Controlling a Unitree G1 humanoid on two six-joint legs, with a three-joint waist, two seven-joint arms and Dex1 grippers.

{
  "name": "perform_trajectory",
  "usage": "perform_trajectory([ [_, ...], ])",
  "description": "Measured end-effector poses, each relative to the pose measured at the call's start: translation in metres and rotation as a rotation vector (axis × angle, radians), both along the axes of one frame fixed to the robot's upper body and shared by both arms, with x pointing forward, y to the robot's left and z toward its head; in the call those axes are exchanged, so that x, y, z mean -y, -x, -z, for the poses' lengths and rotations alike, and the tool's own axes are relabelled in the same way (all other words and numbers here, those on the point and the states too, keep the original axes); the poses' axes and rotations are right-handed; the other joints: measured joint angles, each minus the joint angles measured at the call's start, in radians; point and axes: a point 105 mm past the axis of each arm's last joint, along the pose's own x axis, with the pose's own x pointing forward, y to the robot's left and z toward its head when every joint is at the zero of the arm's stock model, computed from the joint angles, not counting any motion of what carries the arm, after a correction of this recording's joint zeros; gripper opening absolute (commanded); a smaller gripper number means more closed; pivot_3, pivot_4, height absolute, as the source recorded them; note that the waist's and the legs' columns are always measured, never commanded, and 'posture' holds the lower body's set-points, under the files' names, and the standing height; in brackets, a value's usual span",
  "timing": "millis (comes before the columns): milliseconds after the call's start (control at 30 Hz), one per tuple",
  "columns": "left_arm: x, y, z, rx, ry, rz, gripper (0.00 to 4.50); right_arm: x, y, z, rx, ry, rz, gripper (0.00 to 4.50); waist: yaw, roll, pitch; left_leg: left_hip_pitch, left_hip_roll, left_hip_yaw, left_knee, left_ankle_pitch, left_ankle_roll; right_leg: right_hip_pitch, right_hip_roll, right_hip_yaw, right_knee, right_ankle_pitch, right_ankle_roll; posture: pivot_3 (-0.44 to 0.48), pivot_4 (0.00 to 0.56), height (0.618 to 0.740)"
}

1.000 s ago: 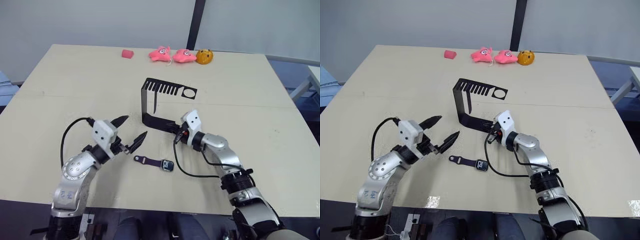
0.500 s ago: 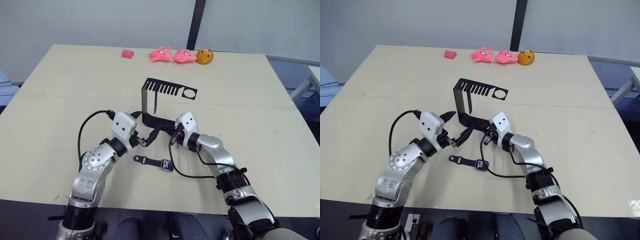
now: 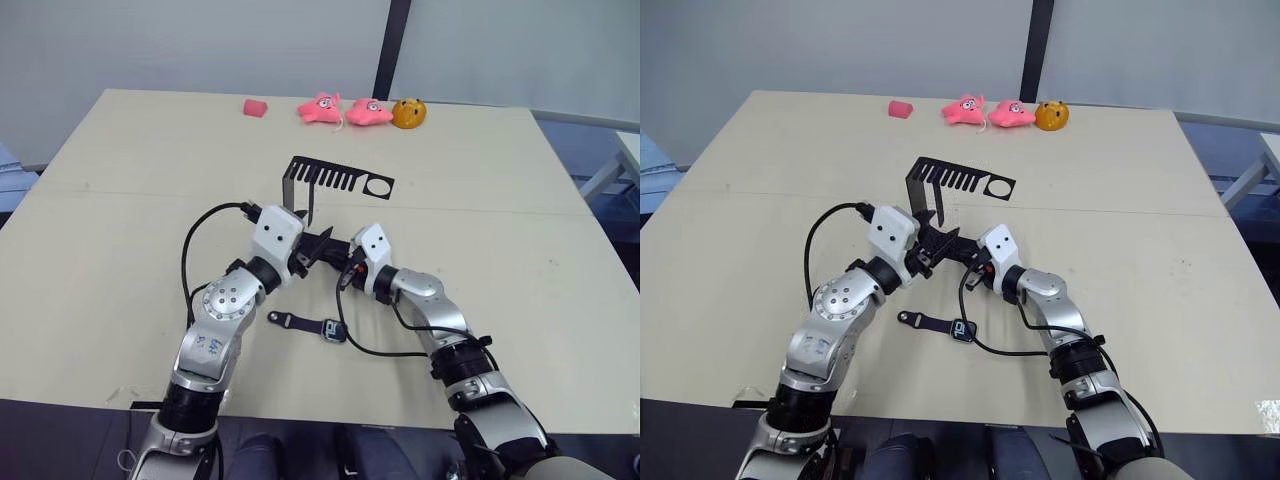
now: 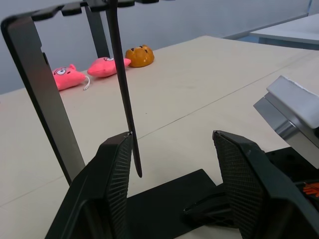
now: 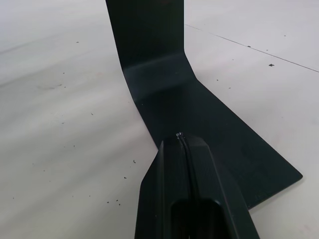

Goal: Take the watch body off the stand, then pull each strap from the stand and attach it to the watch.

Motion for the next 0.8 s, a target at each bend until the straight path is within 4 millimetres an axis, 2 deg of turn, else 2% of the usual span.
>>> perform_trajectory([
  [200, -0.001, -0.011, 0.007, -0.026, 0.000, -0.025, 2.78, 0.001, 0.000, 0.000, -0.001, 0.002, 0.002, 0.00, 0.002, 0.000, 0.000, 0.000, 0.000, 0.000, 0.000, 0.000, 0.000, 0.000, 0.000, 0.000, 0.000, 0.000, 0.000, 0.000, 0.150, 0.740],
  [467, 0.005, -0.017, 0.003, 0.007, 0.015, -0.029, 2.78, 0.001, 0.002, 0.000, -0.007, 0.003, 0.002, 0.00, 0.002, 0.000, 0.000, 0.000, 0.000, 0.000, 0.000, 0.000, 0.000, 0.000, 0.000, 0.000, 0.000, 0.000, 0.000, 0.000, 0.150, 0.740],
  [700, 0.008, -0.030, -0.003, 0.052, 0.023, -0.070, 2.78, 0.001, 0.003, 0.000, -0.007, 0.006, -0.003, 0.00, 0.002, 0.000, 0.000, 0.000, 0.000, 0.000, 0.000, 0.000, 0.000, 0.000, 0.000, 0.000, 0.000, 0.000, 0.000, 0.000, 0.150, 0.740],
  [800, 0.010, -0.034, -0.002, 0.043, 0.051, -0.087, 1.92, 0.000, 0.002, 0.000, -0.008, 0.008, -0.008, 0.00, 0.002, 0.000, 0.000, 0.000, 0.000, 0.000, 0.000, 0.000, 0.000, 0.000, 0.000, 0.000, 0.000, 0.000, 0.000, 0.000, 0.150, 0.740],
])
